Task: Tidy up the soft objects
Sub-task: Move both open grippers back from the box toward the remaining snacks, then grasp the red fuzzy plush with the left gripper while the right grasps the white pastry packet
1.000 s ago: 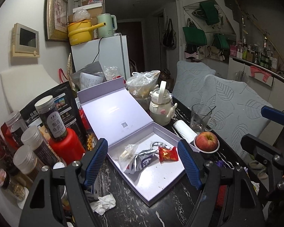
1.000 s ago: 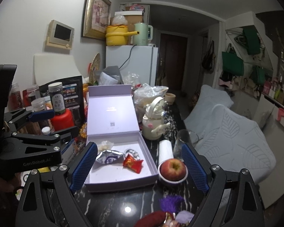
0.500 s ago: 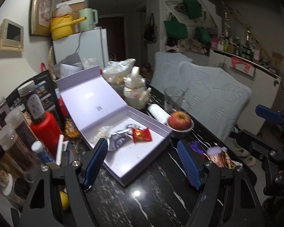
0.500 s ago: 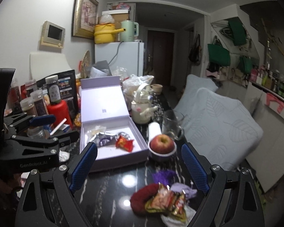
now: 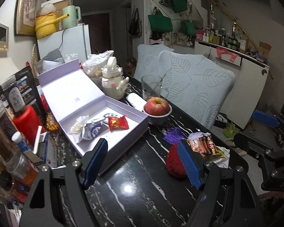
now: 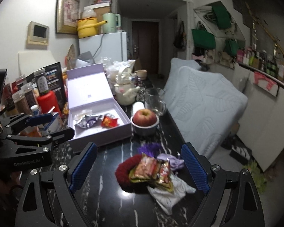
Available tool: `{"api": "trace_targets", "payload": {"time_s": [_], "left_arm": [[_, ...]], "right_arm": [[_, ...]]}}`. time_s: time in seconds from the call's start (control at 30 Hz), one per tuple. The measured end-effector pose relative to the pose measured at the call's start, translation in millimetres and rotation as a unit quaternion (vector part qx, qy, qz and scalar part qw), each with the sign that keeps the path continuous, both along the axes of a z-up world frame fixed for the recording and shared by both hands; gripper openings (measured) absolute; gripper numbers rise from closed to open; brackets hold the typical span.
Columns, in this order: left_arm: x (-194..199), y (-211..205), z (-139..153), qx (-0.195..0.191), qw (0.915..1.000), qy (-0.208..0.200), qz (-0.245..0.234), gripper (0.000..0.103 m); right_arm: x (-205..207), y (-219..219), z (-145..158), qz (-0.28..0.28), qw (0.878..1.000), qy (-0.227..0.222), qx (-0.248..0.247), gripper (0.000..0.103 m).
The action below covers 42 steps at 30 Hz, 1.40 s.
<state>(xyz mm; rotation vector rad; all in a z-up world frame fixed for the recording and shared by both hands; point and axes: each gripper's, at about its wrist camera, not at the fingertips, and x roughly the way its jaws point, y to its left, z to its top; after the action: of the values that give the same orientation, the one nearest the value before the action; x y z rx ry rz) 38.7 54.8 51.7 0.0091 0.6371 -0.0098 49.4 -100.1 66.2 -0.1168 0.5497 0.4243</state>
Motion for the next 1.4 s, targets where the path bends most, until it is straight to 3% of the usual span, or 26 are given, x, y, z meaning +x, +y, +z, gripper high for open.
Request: {"api": "trace_targets", "payload": {"time_s": [0.33,0.73,0.93,1.4], "left_arm": [[15,-19,-29,-0.010,0.9984,0.037,-0.041,0.076],[45,-58,-56,-0.059,0.9895,0.085,-0.101,0.076],[67,-80,-64,-0.086,0.9832,0.101,-0.125,0.076],[113,-114,-109,-0.103,0.9707,0.185,-0.114,0.076]], "right_arm": [[-4,-24,-30,-0.016,1.000,0.019,0.009,0.092],[17,-66,-87,-0.051,0.995,0.084,0.012,0.092],[31,-86,-101,-0.066,0.992,0.102,0.015,0.092],[50,-125,-114,-0.107,0.986,0.129,0.005,0.092]]}}
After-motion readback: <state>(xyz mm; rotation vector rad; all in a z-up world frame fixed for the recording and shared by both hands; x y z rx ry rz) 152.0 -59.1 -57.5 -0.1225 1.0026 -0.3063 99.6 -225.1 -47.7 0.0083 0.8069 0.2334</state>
